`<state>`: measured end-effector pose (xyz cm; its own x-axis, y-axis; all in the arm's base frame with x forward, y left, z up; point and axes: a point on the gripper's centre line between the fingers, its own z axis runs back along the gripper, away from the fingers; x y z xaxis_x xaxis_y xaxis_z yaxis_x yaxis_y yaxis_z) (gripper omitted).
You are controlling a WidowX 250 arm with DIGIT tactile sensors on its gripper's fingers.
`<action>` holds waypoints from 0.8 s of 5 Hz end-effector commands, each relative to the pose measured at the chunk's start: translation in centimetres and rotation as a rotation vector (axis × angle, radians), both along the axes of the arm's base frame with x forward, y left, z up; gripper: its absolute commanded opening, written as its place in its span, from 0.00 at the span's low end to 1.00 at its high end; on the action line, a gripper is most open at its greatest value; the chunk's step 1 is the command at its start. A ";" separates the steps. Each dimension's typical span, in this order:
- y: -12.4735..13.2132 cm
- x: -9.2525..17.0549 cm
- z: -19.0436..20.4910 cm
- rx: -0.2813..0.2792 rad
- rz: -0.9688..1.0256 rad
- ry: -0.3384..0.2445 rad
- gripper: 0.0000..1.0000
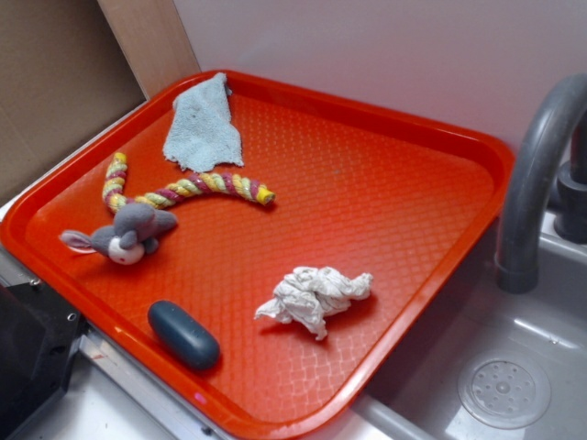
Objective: Grab the white paper.
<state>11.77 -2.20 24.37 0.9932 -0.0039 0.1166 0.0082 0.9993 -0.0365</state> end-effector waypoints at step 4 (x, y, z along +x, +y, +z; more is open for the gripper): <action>-11.4 6.5 -1.8 -0.008 -0.749 -0.282 1.00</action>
<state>19.06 -12.77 21.49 0.6806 -0.6534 0.3315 0.6784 0.7329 0.0518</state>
